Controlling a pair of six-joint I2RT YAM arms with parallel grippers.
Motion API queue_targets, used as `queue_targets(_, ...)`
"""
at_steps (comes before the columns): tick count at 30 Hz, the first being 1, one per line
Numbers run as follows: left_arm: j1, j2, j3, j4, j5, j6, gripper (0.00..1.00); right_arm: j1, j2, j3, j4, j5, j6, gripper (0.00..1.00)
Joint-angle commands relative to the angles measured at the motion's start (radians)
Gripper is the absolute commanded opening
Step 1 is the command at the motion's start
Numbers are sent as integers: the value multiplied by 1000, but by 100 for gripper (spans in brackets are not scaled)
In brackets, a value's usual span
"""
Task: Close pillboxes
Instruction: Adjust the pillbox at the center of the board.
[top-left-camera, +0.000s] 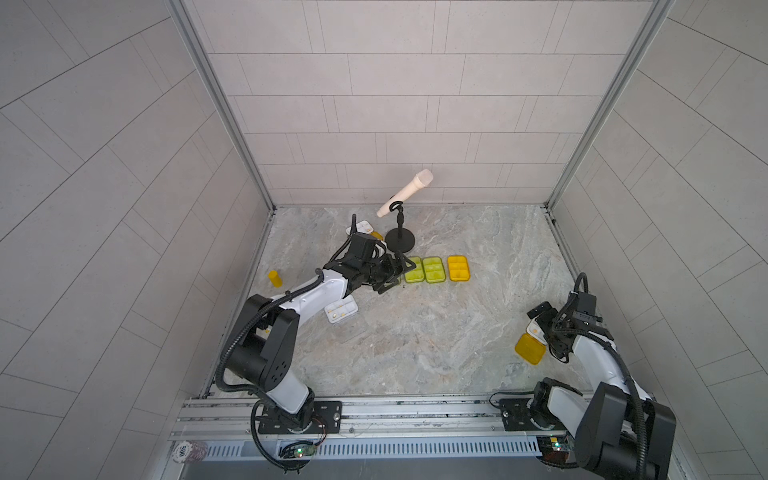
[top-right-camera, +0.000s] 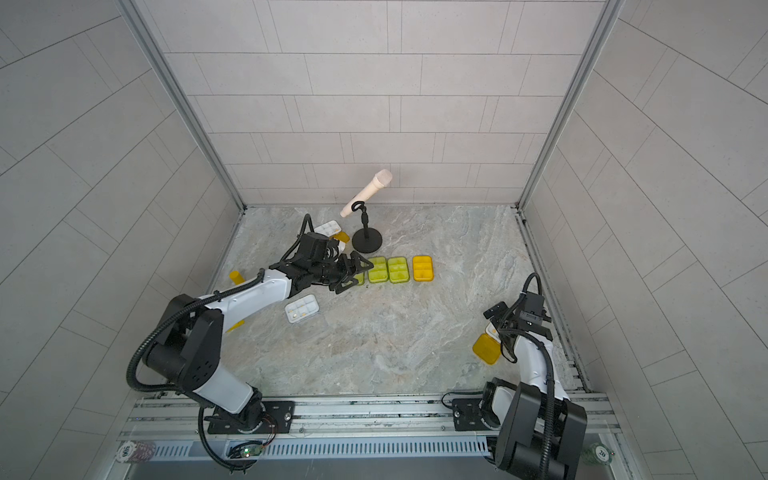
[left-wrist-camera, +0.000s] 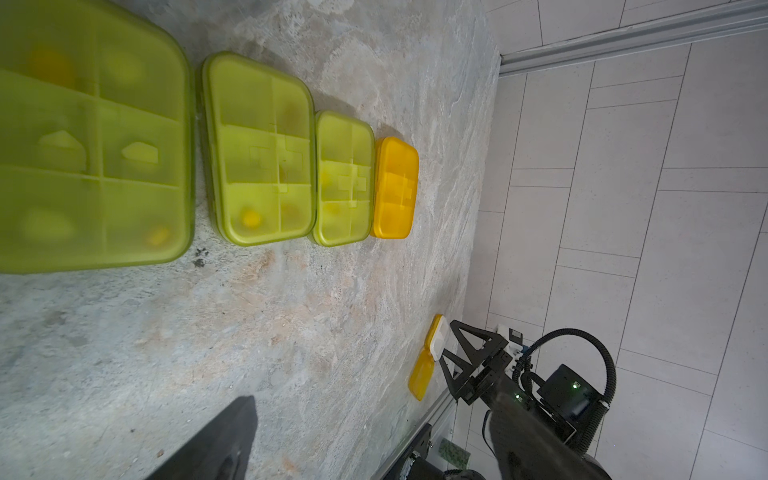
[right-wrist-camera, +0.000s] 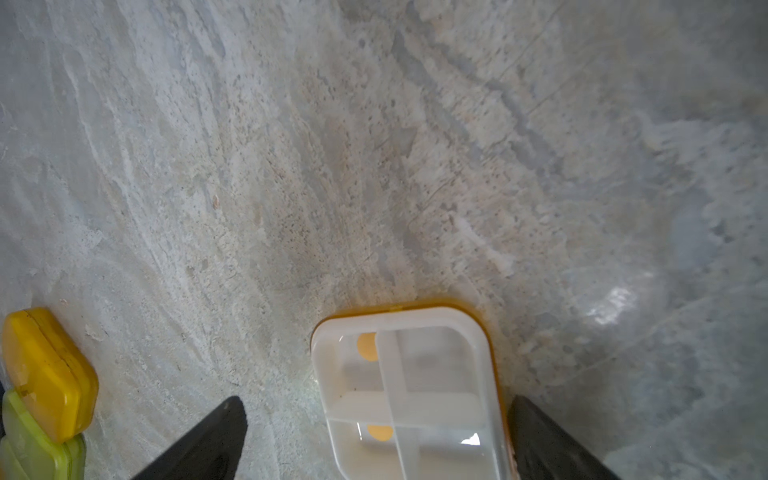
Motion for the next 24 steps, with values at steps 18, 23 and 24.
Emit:
queue_targets(18, -7, 1, 3, 27, 24, -5, 92, 273, 164, 63, 70, -46, 53, 100)
queue_targets(23, -7, -1, 1, 30, 26, -10, 92, 377, 196, 95, 86, -47, 72, 99)
queue_targets(24, -7, 1, 1, 30, 26, -10, 92, 393, 205, 102, 89, -47, 73, 99)
